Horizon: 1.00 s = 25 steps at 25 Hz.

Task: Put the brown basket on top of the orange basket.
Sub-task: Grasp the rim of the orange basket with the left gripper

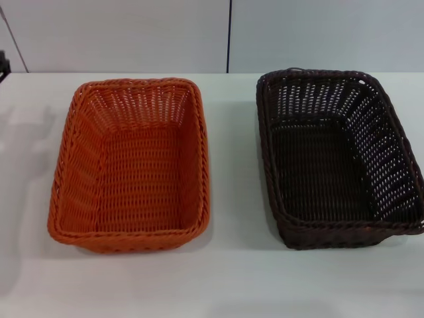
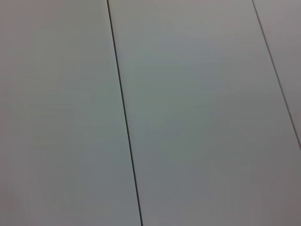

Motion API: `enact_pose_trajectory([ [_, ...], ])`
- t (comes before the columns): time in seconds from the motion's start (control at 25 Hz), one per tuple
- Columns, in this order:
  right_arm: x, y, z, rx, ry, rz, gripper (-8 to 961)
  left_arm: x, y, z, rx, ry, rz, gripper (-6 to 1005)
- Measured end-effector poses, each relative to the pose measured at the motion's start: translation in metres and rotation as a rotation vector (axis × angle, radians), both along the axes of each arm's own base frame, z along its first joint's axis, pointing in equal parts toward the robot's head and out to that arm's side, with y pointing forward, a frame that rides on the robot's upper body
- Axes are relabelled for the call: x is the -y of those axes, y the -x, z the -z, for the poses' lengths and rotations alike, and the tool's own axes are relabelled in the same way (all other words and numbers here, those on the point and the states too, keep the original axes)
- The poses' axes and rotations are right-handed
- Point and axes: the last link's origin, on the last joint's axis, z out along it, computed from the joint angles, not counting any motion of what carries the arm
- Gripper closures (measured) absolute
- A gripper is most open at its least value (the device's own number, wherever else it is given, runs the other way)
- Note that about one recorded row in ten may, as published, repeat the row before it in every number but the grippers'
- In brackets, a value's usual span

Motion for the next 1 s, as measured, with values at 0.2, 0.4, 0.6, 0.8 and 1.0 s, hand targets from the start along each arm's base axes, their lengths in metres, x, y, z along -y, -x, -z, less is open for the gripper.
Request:
enact_pose_trajectory([
  [0.2, 0.000, 0.000, -0.001, 0.002, -0.001, -0.001, 130, -0.012, -0.045, -0.008, -0.090, 0.196, -0.183, 210],
  [0.4, 0.000, 0.000, -0.001, 0.004, -0.002, -0.001, 130, -0.018, -0.073, -0.017, -0.080, 0.458, -0.339, 211],
  [0.6, 0.002, -0.002, -0.003, 0.012, -0.005, 0.004, 130, -0.017, -0.083, -0.022, -0.082, 0.499, -0.357, 212],
  [0.8, 0.007, -0.006, -0.004, 0.017, -0.007, 0.018, 129, -0.012, -0.112, -0.021, -0.122, 0.593, -0.367, 213],
  [1.0, 0.015, -0.010, -0.005, 0.023, -0.012, 0.037, 129, -0.007, -0.119, -0.011, -0.147, 0.676, -0.396, 214],
])
